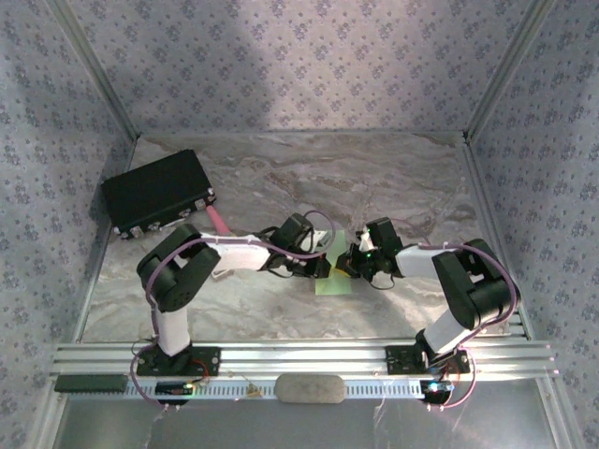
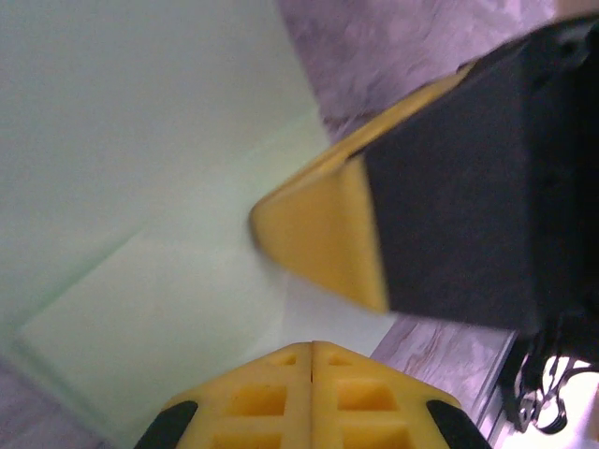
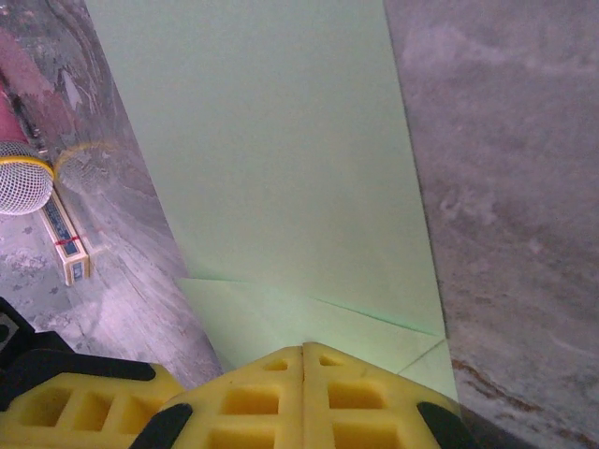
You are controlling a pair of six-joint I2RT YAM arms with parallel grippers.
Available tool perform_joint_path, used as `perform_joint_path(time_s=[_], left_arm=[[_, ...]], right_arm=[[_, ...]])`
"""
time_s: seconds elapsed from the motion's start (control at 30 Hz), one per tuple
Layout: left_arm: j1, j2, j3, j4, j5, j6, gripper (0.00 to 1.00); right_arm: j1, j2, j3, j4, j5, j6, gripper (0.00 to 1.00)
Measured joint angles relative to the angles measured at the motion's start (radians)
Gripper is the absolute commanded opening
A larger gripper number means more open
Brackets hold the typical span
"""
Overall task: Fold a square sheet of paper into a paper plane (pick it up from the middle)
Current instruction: Fold the triangle a second time at the center of the table.
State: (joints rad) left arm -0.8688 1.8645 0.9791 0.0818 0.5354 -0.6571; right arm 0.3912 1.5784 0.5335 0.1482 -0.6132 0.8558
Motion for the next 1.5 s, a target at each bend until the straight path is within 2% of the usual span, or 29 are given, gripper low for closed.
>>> perform_joint_path(time_s=[0.23,0.43,0.67,1.0,1.5], left_arm=[[-0.021,0.078,0.042,-0.005,0.001,-0.018,0.02],[-0.029,0.074,0.039,-0.01,-0.021,-0.017,0.02],[-0.037,0.023,-0.023,-0.003,-0.05,-0.005,0.07],[-0.048,-0.064,-0.124,-0.016,-0.063,0.016,0.08],[-0.066,-0.156,-0.145,-0.105,-0.108,0.046,0.12]], right_arm=[[-0.001,0.0,-0.01,0.022,0.0,0.016,0.04],[-0.004,0.0,-0.012,0.029,0.0,0.019,0.04],[-0.008,0.0,-0.013,0.028,-0.004,0.018,0.04],[-0.016,-0.001,-0.013,0.019,-0.012,0.015,0.04],[-0.033,-0.021,-0.013,-0.019,0.0,-0.008,0.08]])
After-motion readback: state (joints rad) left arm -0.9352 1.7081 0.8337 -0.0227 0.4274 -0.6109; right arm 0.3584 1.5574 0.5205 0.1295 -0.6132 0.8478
